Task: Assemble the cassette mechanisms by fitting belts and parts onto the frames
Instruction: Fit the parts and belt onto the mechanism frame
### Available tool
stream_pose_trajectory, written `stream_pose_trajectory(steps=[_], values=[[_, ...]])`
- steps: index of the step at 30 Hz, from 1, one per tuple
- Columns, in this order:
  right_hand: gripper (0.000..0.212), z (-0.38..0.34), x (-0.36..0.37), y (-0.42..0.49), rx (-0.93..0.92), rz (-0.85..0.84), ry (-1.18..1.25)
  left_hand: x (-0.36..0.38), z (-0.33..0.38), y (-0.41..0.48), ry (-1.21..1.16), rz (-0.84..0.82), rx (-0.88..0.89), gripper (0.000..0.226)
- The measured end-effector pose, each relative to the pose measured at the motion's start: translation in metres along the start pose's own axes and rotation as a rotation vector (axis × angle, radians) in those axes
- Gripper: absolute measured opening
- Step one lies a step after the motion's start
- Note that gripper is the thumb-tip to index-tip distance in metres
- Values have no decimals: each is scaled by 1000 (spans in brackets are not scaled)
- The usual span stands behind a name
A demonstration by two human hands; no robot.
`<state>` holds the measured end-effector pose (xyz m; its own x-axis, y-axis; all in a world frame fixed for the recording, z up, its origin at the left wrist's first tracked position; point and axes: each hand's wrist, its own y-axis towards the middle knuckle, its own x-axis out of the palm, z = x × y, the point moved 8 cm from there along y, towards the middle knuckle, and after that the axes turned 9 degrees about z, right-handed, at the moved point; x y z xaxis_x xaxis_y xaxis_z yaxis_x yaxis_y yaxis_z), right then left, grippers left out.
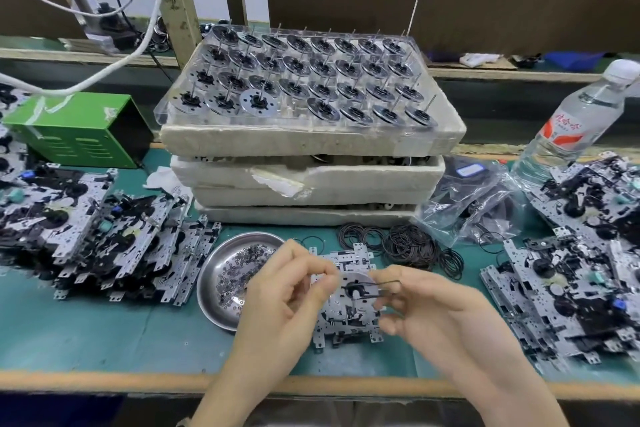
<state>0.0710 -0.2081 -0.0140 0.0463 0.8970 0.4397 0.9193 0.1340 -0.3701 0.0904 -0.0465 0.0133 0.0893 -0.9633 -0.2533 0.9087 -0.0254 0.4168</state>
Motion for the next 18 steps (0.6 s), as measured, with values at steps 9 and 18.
stream_pose_trajectory(steps=[9, 18], values=[[28, -21, -30, 17, -200, 74, -557, 31, 28, -8, 489, 31, 811, 19], [35, -11, -43, 38, -294, 123, -638, 43, 1, -8, 644, -95, 879, 8]])
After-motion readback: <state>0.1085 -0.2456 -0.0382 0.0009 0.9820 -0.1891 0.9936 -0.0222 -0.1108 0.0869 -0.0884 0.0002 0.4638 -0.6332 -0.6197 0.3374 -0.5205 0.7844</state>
